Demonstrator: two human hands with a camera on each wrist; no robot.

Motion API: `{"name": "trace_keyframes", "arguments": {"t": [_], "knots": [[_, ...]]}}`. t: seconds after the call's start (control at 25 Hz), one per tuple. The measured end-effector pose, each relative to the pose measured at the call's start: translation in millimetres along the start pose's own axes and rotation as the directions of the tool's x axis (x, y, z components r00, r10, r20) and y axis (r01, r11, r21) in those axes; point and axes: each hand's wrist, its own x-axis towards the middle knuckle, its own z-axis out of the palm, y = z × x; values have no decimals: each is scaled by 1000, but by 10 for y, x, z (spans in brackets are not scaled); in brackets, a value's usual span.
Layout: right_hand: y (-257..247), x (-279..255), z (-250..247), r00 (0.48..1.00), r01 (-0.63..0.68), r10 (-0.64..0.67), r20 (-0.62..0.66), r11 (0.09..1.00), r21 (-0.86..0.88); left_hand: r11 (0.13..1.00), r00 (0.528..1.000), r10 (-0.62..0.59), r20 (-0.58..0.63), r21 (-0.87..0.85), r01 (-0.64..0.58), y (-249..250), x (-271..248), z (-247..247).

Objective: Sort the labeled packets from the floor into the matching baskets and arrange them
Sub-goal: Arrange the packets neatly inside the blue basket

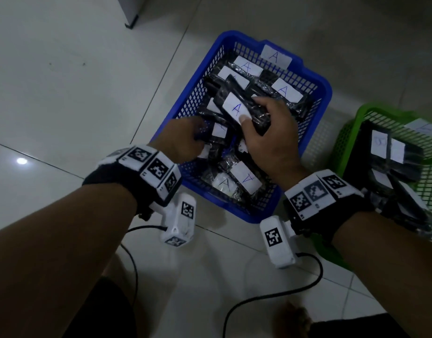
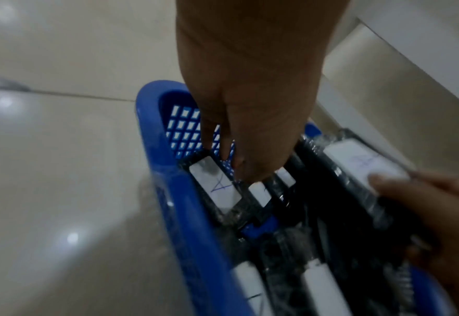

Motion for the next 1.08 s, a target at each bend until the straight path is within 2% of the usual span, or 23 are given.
{"name": "trace_keyframes", "arguments": {"t": [0.04, 0.12, 0.2, 0.32, 0.48, 0.68, 0.88, 1.0, 1.08], "knots": [[-4, -3, -10, 999, 1, -1, -37, 1000, 5, 985, 994, 79, 70, 147, -89, -37, 11, 43], [-6, -21, -34, 999, 3, -3, -46, 1000, 0, 952, 984, 140, 112, 259, -165, -48, 15, 121], [-16, -47, -46, 1000, 5, -5, -29, 1000, -1, 921, 986, 142, 87, 354, -164, 5, 18, 158], [-18, -45, -60, 999, -8, 9, -30, 1000, 18, 852, 991, 54, 121, 512, -109, 93, 27, 109], [-4, -9, -72, 997, -16, 18, -72, 999, 30, 877, 986, -28, 167, 477, -56, 126, 56, -65], [-27, 0, -15, 999, -5, 7, -42, 999, 33, 949, 994, -113, 9, 299, 105, 120, 108, -262], [-6, -33, 7, 1000, 5, -5, -8, 999, 40, 883, 974, -178, -142, 413, 222, 159, -37, -49], [22, -21, -4, 1000, -12, 12, -6, 999, 47, 852, 971, -143, -190, 475, 219, 168, -37, -40], [31, -17, -10, 1000, -11, 11, -12, 999, 39, 851, 978, -107, -178, 492, 182, 111, 30, -7]]}}
